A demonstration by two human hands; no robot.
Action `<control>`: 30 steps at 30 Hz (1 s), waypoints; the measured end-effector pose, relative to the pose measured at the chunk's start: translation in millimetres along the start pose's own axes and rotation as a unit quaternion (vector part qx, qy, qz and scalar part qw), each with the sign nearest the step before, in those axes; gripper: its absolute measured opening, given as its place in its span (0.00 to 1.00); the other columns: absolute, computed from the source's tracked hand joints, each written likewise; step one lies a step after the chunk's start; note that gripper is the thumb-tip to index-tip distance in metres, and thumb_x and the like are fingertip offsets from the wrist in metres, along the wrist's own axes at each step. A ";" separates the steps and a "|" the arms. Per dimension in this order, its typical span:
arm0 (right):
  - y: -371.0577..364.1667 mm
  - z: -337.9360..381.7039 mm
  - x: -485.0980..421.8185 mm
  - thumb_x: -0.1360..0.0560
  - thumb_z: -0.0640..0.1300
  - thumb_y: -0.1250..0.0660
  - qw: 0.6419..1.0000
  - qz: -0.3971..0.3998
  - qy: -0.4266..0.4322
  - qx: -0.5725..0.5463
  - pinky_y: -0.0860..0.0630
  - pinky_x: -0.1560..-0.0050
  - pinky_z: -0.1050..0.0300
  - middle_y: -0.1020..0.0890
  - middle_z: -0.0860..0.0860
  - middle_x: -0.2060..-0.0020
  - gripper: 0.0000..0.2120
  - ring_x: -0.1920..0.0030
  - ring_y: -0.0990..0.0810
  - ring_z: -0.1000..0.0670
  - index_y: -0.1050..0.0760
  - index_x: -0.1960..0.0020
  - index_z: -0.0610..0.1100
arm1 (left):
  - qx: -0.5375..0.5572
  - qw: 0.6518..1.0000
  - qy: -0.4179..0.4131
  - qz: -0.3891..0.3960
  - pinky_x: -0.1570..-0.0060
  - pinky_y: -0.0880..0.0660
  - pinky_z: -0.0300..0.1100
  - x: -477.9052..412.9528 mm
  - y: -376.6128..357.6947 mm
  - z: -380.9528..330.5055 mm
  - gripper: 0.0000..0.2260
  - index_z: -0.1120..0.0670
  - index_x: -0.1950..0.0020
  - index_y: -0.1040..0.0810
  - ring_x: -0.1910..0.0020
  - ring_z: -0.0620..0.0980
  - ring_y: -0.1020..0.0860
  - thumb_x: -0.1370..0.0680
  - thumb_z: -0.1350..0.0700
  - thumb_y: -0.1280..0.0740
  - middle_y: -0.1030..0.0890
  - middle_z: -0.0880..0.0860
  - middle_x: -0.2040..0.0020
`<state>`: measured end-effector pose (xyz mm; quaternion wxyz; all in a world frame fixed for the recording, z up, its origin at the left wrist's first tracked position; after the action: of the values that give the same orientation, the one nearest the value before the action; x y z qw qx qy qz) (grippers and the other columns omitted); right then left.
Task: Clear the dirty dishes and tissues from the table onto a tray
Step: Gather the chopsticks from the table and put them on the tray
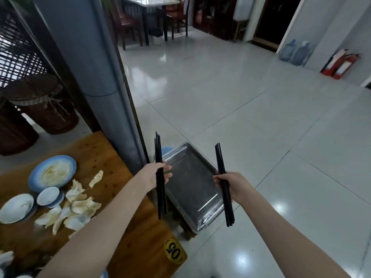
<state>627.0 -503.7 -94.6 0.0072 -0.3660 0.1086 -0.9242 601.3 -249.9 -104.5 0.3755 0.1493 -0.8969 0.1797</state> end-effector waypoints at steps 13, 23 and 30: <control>10.4 60.3 -171.4 0.24 0.26 0.42 0.991 0.051 -0.077 0.099 0.25 0.74 0.64 0.24 0.41 0.65 0.08 0.68 0.26 0.48 0.27 0.57 0.34 | 0.079 0.982 0.062 -0.159 0.64 0.32 0.43 -124.6 -12.9 14.0 0.09 0.54 0.54 0.28 0.75 0.51 0.21 0.17 0.60 0.45 0.23 0.53 0.59; 67.5 71.6 -312.1 0.25 0.28 0.39 0.977 0.046 -0.128 0.165 0.25 0.66 0.59 0.22 0.41 0.62 0.08 0.66 0.24 0.49 0.26 0.49 0.36 | 0.083 0.970 0.109 -0.201 0.71 0.31 0.42 -253.6 -59.0 72.6 0.08 0.54 0.54 0.28 0.75 0.50 0.21 0.17 0.61 0.43 0.21 0.54 0.58; 108.7 53.0 -382.9 0.26 0.30 0.37 0.971 0.036 -0.150 0.181 0.25 0.63 0.58 0.20 0.43 0.60 0.08 0.63 0.22 0.49 0.24 0.49 0.37 | 0.113 0.969 0.159 -0.149 0.63 0.28 0.46 -337.3 -110.3 127.6 0.06 0.56 0.43 0.28 0.60 0.54 0.21 0.18 0.61 0.41 0.20 0.54 0.55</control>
<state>936.0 -584.6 -337.8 0.1229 -0.4891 -0.0496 -0.8621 793.7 -358.7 -410.1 0.5163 0.2920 -0.7674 0.2435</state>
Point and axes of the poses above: each hand's wrist, its own x-axis away from the middle knuckle, its own y-axis out of the back of the hand, z = x × y, the point moved 9 cm from there along -x, towards the middle knuckle
